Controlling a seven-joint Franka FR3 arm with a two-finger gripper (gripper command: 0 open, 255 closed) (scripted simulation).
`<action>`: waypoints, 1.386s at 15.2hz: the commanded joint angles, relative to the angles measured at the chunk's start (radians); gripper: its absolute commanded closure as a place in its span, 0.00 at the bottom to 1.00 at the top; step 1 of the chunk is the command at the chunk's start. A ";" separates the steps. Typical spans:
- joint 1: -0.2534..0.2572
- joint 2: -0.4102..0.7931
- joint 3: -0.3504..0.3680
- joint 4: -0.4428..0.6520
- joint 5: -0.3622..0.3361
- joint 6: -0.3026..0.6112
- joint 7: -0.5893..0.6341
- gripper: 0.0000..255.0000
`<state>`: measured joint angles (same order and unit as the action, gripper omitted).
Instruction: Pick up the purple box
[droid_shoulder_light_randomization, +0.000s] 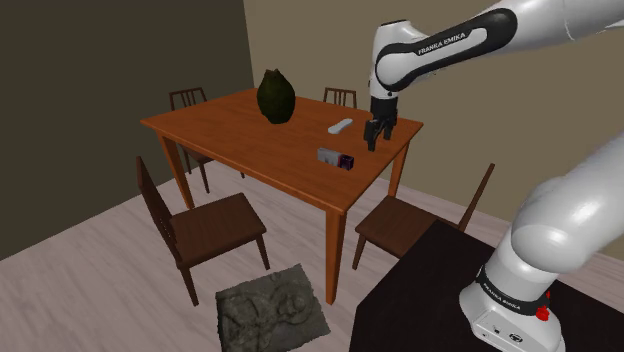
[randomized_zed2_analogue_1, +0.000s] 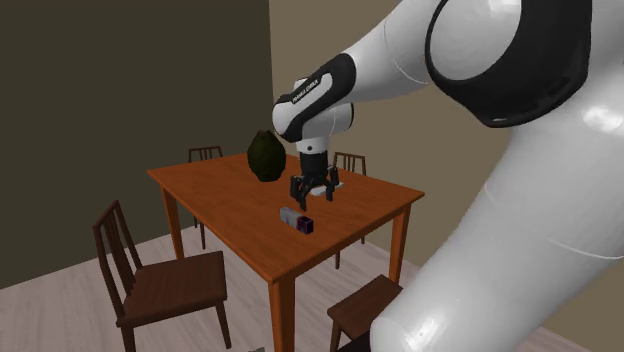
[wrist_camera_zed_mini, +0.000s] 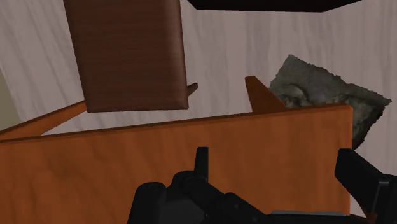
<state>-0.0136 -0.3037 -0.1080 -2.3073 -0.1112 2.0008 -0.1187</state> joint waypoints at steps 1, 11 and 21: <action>-0.001 0.076 -0.015 0.039 0.008 0.041 -0.029 0.00; -0.021 0.470 -0.048 0.330 0.100 0.154 -0.182 0.00; -0.067 0.802 -0.027 0.654 0.175 0.164 -0.279 0.00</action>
<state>-0.0809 0.4843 -0.1369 -1.6606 0.0612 2.1572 -0.3978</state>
